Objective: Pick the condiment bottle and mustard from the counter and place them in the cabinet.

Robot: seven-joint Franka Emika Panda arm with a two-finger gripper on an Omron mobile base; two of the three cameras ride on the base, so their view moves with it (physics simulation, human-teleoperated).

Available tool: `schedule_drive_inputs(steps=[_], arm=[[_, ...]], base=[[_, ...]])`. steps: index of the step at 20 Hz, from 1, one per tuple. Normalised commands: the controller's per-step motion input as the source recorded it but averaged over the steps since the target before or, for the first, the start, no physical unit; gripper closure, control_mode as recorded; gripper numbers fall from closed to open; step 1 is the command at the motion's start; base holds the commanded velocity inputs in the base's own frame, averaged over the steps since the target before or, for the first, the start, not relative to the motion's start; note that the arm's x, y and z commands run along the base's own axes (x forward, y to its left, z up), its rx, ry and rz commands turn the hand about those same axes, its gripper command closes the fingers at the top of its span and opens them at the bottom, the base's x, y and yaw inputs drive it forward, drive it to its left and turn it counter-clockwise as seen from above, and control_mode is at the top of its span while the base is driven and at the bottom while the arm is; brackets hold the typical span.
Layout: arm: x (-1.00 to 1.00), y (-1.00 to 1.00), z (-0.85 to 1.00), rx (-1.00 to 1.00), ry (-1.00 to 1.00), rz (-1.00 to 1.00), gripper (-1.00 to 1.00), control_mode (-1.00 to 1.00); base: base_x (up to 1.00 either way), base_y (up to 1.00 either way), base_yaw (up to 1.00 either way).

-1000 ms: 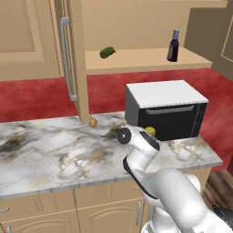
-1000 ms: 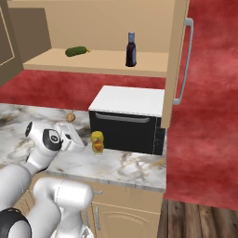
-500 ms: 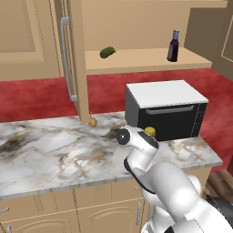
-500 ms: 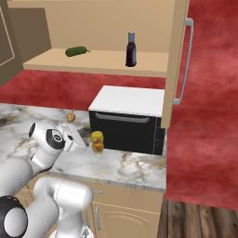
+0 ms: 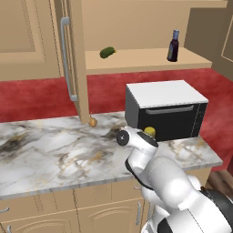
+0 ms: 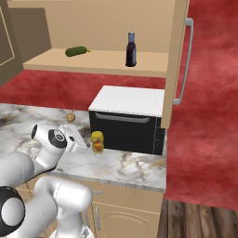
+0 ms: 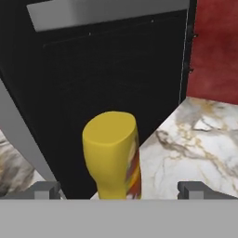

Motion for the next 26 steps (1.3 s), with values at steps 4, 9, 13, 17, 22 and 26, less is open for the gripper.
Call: schedule_drive_inputs(steps=[4,9,13,17,22,26], arm=[[0.03,0.0,-0.06,0.0,-0.02,-0.03,-1.0,-1.0],[0.02,-0.03,-0.01,0.0,-0.04,-0.07,-1.0,-1.0],[0.08,-0.08,0.0,0.0,-0.03,-0.11,-1.0,-1.0],[0.2,-0.09,0.0,0.0,-0.02,-0.07,-1.0,-1.0],[0.34,-0.09,-0.02,0.0,0.0,-0.03,-1.0,-1.0],[0.35,-0.01,-0.13,0.0,0.0,-0.01,-1.0,-1.0]], base=[[0.0,0.0,0.0],[0.0,0.0,0.0],[0.0,0.0,0.0],[0.0,0.0,0.0],[0.0,0.0,0.0],[0.0,0.0,0.0]])
